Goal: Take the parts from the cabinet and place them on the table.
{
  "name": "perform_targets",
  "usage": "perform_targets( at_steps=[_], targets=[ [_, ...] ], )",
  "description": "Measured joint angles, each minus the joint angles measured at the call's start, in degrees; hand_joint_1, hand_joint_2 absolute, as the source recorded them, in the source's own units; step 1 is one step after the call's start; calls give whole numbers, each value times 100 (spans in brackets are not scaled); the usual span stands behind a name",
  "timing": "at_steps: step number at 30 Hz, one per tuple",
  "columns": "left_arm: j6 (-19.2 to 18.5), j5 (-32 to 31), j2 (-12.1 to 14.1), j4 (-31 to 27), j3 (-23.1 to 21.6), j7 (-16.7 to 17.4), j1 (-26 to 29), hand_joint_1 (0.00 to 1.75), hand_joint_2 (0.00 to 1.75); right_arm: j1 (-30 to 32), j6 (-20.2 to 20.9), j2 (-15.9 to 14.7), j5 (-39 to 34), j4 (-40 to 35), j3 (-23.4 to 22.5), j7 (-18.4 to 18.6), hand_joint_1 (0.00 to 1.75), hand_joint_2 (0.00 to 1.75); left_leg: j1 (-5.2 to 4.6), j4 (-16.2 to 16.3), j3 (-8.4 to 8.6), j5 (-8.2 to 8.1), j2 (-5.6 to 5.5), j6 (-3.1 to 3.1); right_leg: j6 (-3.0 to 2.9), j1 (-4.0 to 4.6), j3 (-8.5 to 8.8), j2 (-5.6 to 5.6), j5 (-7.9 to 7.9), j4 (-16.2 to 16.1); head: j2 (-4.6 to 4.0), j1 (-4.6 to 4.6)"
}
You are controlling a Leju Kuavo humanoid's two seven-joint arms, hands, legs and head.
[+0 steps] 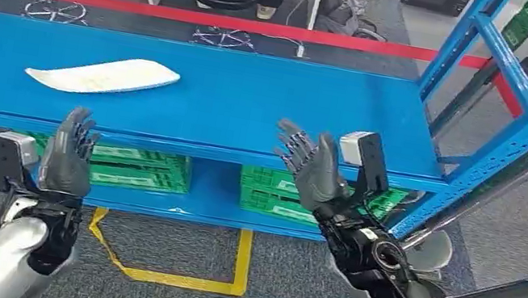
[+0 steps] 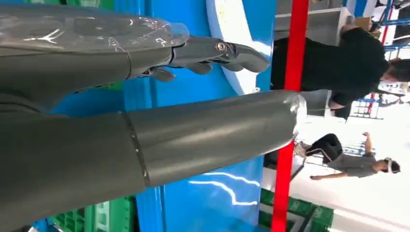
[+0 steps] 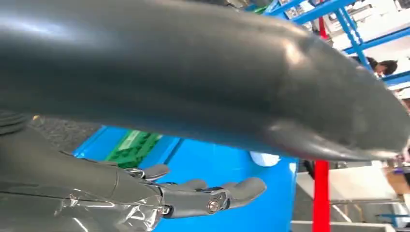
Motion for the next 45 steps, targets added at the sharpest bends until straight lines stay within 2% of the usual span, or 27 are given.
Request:
perform_targets(
  at_steps=[4,10,19,20,23,24,25,26,28,29,30,31,32,34,35,36,38,39,40,41,42,44,45],
  targets=[
    [52,-61,44,-96,2,59,92,0,0,-66,166,13,9,77,15,-183,0,0,0,0,0,0,-1,0,-1,0,-1,-1,-1,1,0,-2],
    [44,-103,63,-140,2,76,85,0,0,-90,352,15,57,177,7,-236,0,0,0,0,0,1,-2,-1,-1,0,-1,-3,-1,1,0,0],
    [-72,-101,59,-149,2,74,77,0,0,-71,293,15,133,199,-13,-146,0,0,0,0,2,1,-1,-2,-1,0,-3,-1,-1,1,0,0],
    [-77,-101,61,-149,2,74,74,0,0,-64,291,15,133,197,-13,-146,0,0,-23,38,-7,-20,-8,31,17,-17,4,-2,6,-24,0,-4],
    [-83,-98,61,-149,2,68,52,0,0,-54,284,15,133,194,-13,-137,0,0,-27,39,-7,-34,-4,56,45,-28,17,-2,14,-48,0,-28],
    [-83,-100,59,-155,2,65,37,0,0,-54,282,15,133,179,-15,-140,0,0,-24,-20,21,-14,-2,83,67,-19,41,0,20,-76,0,-39],
    [-83,-98,48,-170,2,66,41,0,0,-46,277,15,133,162,-20,-140,0,0,52,-125,108,29,20,124,65,-42,6,-22,-24,-30,0,-15],
    [-83,-101,46,-173,2,55,24,0,0,-47,277,15,133,155,-26,-140,0,0,39,-170,157,27,32,136,55,-24,-56,-54,-137,147,0,27],
    [-83,-101,35,-173,2,57,6,0,0,-37,275,15,133,153,-28,-138,0,0,29,-171,192,18,44,160,53,-12,-511,-48,-567,1112,0,98],
    [-83,-98,31,-173,2,57,10,0,0,-8,275,15,133,151,-26,-135,0,0,23,-170,192,8,45,166,61,-13,-789,-48,-734,1627,0,103],
    [-85,-100,28,-173,2,57,15,0,0,20,275,15,133,153,-26,-131,0,0,24,-168,195,0,42,160,68,-15,-950,-49,-757,1880,0,109],
    [-85,-98,22,-173,2,57,24,0,0,39,271,15,133,153,-28,-131,0,0,32,-166,209,-13,33,144,72,-24,-952,-51,-628,1802,0,129],
    [-85,-98,22,-173,2,57,27,0,0,38,269,15,133,153,-31,-131,0,0,43,-160,224,-31,21,117,75,-36,-829,-57,-393,1478,0,157],
    [-85,-98,17,-173,2,57,27,0,0,34,269,15,133,151,-37,-131,0,0,73,-105,266,-94,0,31,99,-77,-365,-66,178,436,0,212],
    [-85,-98,20,-173,2,57,26,0,0,36,269,15,133,157,-44,-131,0,0,58,-82,254,-130,-6,-23,118,-70,-251,-57,80,226,0,232],
    [-85,-94,22,-177,2,59,16,0,0,37,269,15,133,142,-42,-133,0,0,24,5,202,-144,-8,-63,38,-36,-179,-26,69,134,0,234],
    [-85,-96,20,-181,2,57,31,0,0,47,269,15,133,142,-42,-129,0,0,51,-35,195,-112,-4,-120,-43,7,-228,-10,59,204,0,155],
    [-85,-96,17,-181,2,57,30,0,0,41,269,15,133,142,-53,-133,0,0,76,-56,216,-119,7,-156,-95,19,-229,1,56,201,0,160],
    [-85,-96,20,-184,2,57,22,0,0,34,269,15,133,131,-52,-131,0,0,92,-33,210,-169,16,-194,-157,-1,-188,-1,64,171,0,133],
    [-85,-98,20,-184,2,57,7,0,0,32,271,15,133,116,-52,-135,0,0,89,162,134,-272,35,-189,-186,10,-176,-3,56,170,0,76],
    [-83,-96,20,-184,2,57,-8,0,0,28,271,15,133,107,-55,-135,0,0,82,571,-82,-455,35,-180,-223,21,-172,-12,49,170,0,30],
    [-79,-94,20,-184,2,57,7,0,0,40,275,15,133,107,-48,-131,0,0,50,1589,-652,-818,35,-167,-273,60,-171,-23,27,171,0,-50],
    [-70,-94,22,-184,2,59,23,0,0,43,277,15,133,107,-48,-131,0,0,36,1913,-865,-867,35,-146,-285,87,-167,-22,19,171,0,-63]
  ],
)
